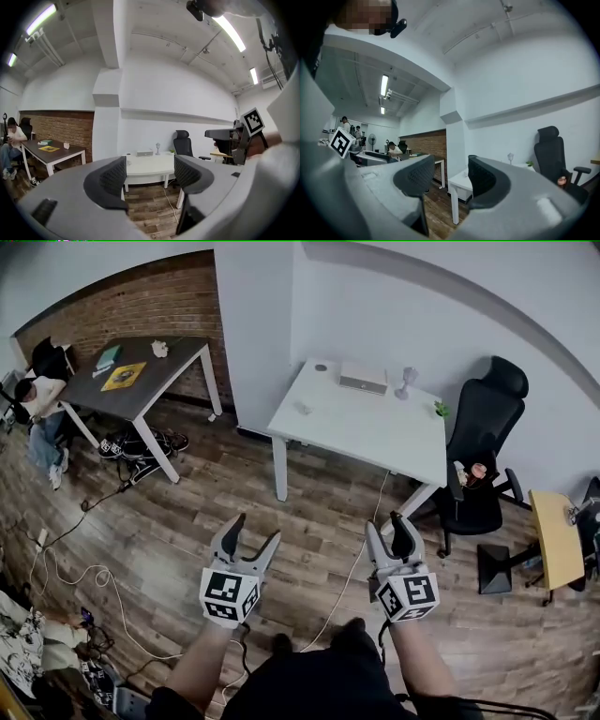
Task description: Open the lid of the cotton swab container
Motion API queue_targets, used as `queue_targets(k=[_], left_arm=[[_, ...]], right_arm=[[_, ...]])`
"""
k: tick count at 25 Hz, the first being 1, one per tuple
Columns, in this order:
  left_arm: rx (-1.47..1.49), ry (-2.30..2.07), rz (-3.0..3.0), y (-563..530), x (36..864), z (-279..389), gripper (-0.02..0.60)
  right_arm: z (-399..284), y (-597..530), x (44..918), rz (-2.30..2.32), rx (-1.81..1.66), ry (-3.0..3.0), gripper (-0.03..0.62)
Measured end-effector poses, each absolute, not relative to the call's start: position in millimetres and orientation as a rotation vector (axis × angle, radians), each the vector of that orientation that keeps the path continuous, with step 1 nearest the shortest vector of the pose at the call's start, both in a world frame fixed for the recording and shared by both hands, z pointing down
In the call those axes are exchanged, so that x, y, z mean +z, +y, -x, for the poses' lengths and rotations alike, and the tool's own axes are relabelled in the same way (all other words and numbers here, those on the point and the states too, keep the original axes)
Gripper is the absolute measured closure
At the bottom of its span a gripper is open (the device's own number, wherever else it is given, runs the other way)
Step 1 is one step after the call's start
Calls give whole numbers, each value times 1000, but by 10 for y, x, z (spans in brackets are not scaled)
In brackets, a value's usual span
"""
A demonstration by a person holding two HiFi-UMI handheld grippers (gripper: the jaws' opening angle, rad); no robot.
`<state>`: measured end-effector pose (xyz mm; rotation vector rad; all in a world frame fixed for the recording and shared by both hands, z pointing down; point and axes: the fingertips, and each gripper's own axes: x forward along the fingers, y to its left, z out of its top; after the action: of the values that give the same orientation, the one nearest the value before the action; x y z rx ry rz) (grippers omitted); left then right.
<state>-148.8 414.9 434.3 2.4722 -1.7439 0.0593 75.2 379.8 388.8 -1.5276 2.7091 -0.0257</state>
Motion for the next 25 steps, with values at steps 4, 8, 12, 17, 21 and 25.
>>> queue_targets(k=[4, 8, 12, 17, 21, 25], left_arm=[[30, -1740, -2465, 3969, 4383, 1674, 268], [2, -1764, -2443, 3585, 4394, 1834, 268], [25, -1788, -2436, 3109, 4437, 1860, 268], [90, -1828, -2413, 2326, 4487, 1858, 268], [149, -1837, -2402, 1713, 4542, 1746, 268], [219, -1852, -2393, 1279, 4575, 1656, 268]], right_arm=[[-670, 3657, 3889, 1559, -24, 2713, 382], [-591, 3289, 3906, 1561, -32, 2705, 382], [-534, 2738, 4035, 1517, -77, 2699, 382], [-387, 1970, 4253, 1399, -153, 2739, 382], [-451, 1333, 4366, 1369, -210, 2741, 383], [-593, 853, 4319, 1362, -220, 2722, 383]])
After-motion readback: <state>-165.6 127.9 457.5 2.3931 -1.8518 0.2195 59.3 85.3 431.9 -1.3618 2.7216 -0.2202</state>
